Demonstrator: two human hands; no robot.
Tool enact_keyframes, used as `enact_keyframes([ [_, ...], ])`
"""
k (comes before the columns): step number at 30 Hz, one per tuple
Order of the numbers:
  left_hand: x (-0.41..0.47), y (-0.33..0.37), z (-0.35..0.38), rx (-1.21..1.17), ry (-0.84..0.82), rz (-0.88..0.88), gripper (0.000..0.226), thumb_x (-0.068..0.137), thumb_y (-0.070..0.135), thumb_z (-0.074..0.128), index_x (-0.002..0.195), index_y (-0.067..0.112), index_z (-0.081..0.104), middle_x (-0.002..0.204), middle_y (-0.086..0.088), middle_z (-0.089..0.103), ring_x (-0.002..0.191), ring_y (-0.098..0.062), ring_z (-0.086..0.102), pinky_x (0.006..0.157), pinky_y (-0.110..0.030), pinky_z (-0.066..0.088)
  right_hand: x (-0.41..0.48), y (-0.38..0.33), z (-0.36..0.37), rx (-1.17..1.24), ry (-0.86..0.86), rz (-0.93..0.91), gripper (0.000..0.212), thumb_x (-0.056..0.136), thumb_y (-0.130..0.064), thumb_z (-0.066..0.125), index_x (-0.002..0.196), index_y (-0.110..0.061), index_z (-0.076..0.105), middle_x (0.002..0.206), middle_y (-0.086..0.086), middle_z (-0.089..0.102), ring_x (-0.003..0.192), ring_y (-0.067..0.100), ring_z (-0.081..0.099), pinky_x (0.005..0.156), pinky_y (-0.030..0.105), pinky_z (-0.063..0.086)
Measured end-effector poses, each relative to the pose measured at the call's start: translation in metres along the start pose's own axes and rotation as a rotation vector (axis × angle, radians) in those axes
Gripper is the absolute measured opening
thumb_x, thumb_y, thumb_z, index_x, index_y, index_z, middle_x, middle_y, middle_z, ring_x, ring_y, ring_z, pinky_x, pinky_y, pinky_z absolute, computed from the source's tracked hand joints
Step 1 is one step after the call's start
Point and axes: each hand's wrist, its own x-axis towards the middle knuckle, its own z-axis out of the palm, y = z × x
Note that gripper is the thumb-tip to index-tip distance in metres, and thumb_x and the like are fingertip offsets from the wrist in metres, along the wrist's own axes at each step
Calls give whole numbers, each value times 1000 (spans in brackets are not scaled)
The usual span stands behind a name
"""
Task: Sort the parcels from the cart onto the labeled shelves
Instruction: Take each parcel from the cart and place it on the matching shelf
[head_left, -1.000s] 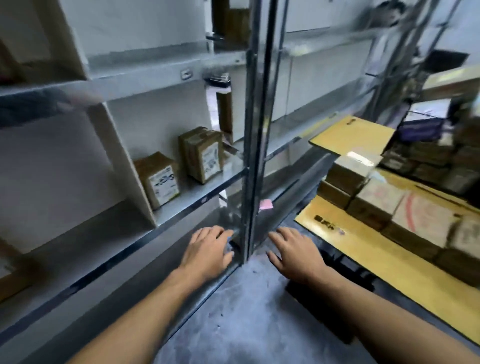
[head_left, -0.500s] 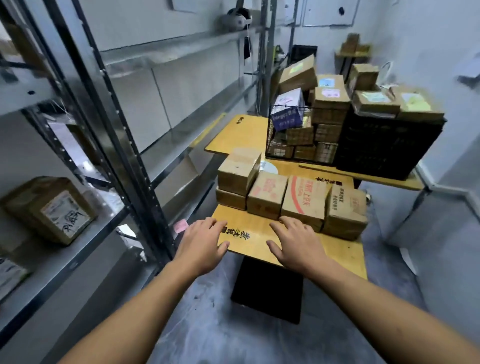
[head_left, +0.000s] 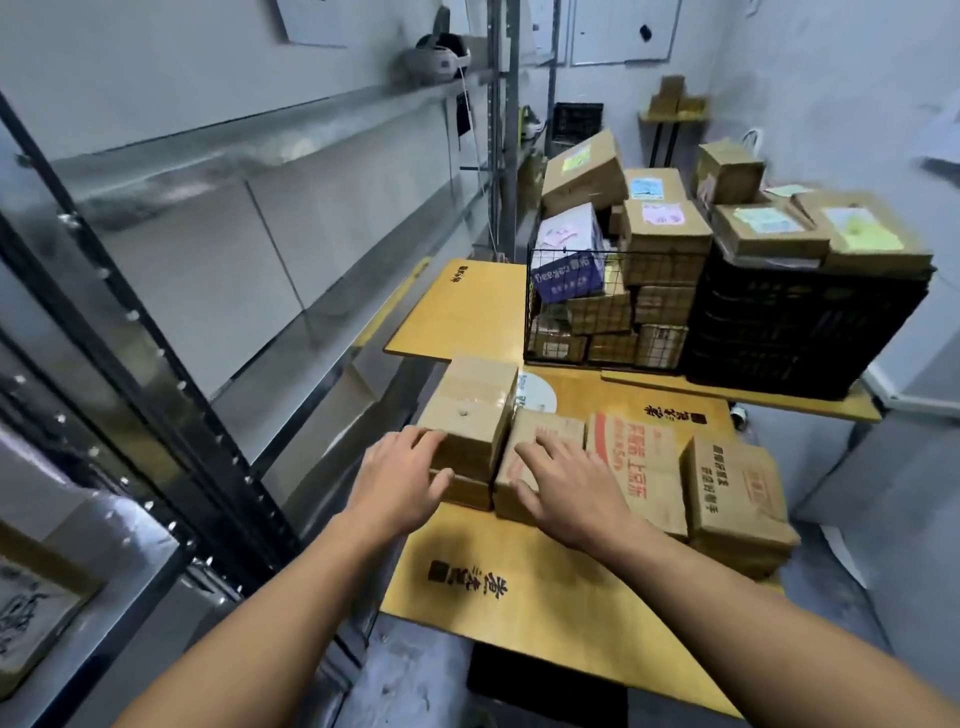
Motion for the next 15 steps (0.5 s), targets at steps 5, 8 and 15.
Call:
enact_keyframes([
  [5,69,-26,10,-79,-48,-15,55,96,47,48,146,30,35,142,4,45,129,-18,42,111,-41,35,71,-5,15,136,-59,84,54,101,-53,40,149,-30,34,147,2,44,135,24,42,110,43,39],
  [8,97,-41,23,-176,-122,-34,56,96,48,48,148,35,31,145,4,40,130,-18,40,110,-42,37,100,-5,31,269,-86,180,57,101,-55,40,152,-34,28,152,2,40,139,23,38,113,44,36],
  [15,110,-52,59,-437,-173,-103,50,97,41,52,145,31,41,143,1,43,128,-17,44,105,-32,37,125,-1,65,603,-116,376,54,100,-50,46,151,-41,29,145,3,50,131,25,46,108,42,40],
])
